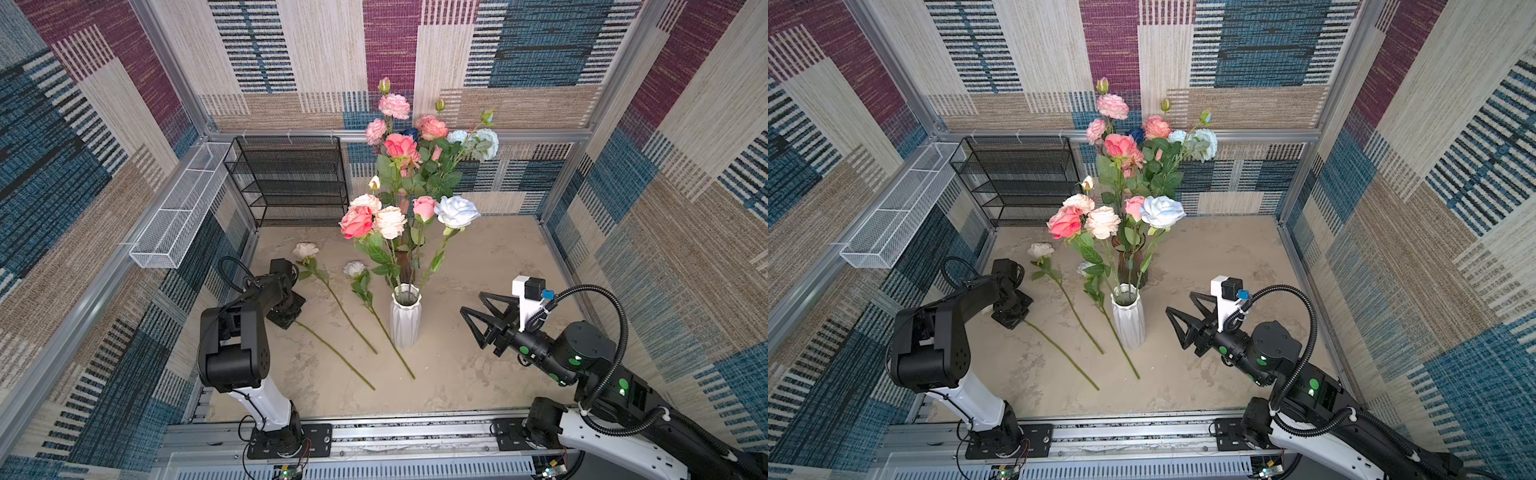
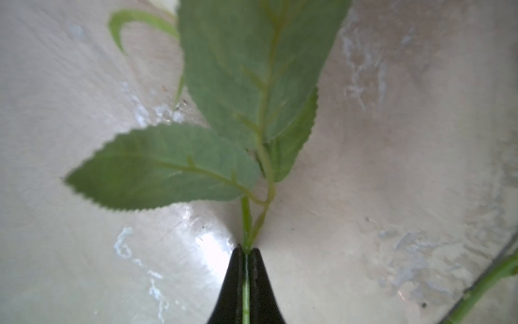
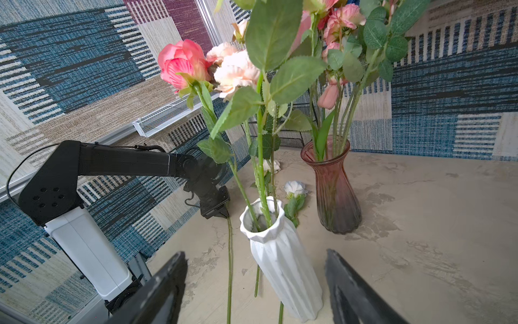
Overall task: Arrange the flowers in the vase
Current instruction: 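Grasp a pale pink rose stem with the left gripper and lift it, then reach the right gripper to the pale pink rose stem and close on it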
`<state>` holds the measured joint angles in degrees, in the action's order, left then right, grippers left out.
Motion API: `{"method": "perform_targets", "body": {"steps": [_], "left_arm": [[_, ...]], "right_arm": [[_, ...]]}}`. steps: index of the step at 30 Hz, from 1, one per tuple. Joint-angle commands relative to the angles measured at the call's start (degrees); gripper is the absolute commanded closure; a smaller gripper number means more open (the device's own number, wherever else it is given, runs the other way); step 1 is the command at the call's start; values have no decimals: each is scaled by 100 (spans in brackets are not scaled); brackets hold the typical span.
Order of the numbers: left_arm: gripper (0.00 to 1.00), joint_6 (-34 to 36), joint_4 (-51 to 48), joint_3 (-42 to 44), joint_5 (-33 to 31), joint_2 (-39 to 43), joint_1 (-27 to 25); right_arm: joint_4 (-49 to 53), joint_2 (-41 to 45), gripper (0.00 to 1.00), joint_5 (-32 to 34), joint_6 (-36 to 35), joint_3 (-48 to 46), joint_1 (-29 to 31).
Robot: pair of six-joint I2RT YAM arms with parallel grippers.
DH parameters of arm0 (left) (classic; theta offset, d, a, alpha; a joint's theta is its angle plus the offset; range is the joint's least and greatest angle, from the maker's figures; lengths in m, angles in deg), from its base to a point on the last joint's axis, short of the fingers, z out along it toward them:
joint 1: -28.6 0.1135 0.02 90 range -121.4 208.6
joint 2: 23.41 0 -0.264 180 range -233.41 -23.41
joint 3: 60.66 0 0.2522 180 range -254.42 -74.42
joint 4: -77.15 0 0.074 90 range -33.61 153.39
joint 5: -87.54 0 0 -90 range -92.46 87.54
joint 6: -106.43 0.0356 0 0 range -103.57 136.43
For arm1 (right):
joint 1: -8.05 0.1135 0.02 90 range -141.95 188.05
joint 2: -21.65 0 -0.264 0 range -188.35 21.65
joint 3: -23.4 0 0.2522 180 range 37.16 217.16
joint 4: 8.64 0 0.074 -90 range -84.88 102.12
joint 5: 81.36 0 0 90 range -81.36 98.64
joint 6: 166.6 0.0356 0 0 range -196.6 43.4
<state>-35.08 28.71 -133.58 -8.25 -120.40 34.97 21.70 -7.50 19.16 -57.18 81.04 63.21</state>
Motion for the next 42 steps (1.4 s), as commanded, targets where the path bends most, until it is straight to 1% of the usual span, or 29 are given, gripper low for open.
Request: {"method": "perform_targets", "body": {"steps": [1,5,8,14,17,20,22,25,28,33,38,42], "left_arm": [[100,148,-23,123,-47,468,13],[100,231,122,394,107,1357,13],[100,339,180,585,274,2221,13],[100,519,199,776,943,4107,2],[100,531,243,774,1303,4965,4],[100,559,548,814,1673,5719,0],[100,581,808,840,1910,6062,-4],[100,595,1121,798,2339,6324,-33],[100,339,1738,988,2727,6477,-65],[100,70,2901,1161,3555,6448,-105],[100,99,3706,1129,4458,6267,-110],[100,-102,4621,1294,5080,6253,-110]], "right_arm": [[-55,21,21,71,6,77,0],[-54,3,21,64,-3,107,0],[-59,-50,21,38,-20,156,-1],[-142,-286,21,-226,-121,398,3],[-112,-598,22,-421,-289,561,2],[-201,-894,24,-692,-402,702,11],[-389,-976,24,-980,-435,751,11],[-562,-1206,24,-1527,-473,928,29],[-534,-1625,24,-1896,-541,1220,196],[-389,-2623,23,-2156,-622,1848,742],[-196,-3850,23,-2289,-613,2758,934],[158,-4739,24,-2139,-646,3586,1004]]}}
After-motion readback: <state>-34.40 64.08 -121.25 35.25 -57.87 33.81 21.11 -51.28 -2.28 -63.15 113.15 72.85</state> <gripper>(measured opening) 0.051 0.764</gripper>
